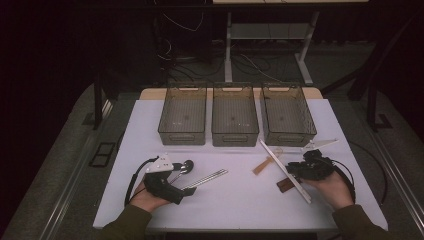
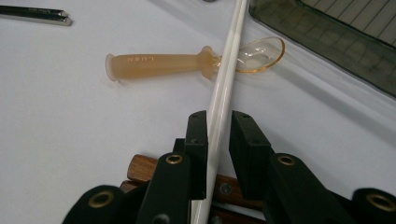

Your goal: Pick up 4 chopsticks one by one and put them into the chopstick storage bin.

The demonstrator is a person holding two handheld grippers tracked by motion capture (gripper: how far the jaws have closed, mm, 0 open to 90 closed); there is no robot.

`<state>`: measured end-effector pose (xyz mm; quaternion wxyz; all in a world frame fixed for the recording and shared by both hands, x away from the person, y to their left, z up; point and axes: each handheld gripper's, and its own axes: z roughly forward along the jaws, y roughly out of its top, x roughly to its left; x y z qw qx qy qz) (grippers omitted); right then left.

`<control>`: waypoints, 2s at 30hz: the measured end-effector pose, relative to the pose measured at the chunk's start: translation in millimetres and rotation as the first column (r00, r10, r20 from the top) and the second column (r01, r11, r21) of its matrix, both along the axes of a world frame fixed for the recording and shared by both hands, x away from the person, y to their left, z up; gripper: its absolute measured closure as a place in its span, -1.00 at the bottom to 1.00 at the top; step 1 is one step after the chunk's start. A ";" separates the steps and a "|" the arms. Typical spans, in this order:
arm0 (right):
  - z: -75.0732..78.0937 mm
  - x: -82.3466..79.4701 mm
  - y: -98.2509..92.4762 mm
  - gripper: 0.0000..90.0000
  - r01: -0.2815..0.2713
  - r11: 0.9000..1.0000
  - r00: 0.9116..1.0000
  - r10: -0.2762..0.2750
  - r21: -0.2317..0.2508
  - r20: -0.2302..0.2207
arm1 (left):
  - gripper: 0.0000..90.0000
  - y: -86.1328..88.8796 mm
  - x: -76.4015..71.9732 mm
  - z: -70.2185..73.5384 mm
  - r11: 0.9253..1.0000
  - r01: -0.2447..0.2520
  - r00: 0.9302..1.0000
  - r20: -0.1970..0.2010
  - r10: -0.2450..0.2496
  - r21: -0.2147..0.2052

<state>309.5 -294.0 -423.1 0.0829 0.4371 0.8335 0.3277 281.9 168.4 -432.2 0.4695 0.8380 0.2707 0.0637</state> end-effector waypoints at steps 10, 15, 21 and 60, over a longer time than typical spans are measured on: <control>-3.3 -0.7 1.3 0.77 0.000 1.000 1.000 0.000 -0.025 -0.015 | -1.00 0.0 -0.1 0.3 1.000 -0.003 1.000 0.002 0.003 -0.001; -4.7 -1.1 2.1 0.78 -0.005 1.000 1.000 0.005 -0.031 -0.021 | -1.00 0.1 -0.1 0.4 1.000 -0.003 1.000 0.003 0.003 -0.001; -5.7 -0.3 1.3 0.78 -0.001 0.999 1.000 0.000 -0.051 -0.015 | -1.00 0.2 0.0 0.5 1.000 -0.003 1.000 0.006 0.003 0.000; -15.5 7.4 6.5 0.86 0.026 0.991 1.000 -0.027 -0.130 -0.001 | -1.00 -0.6 0.0 0.4 1.000 -0.004 1.000 0.009 0.004 0.006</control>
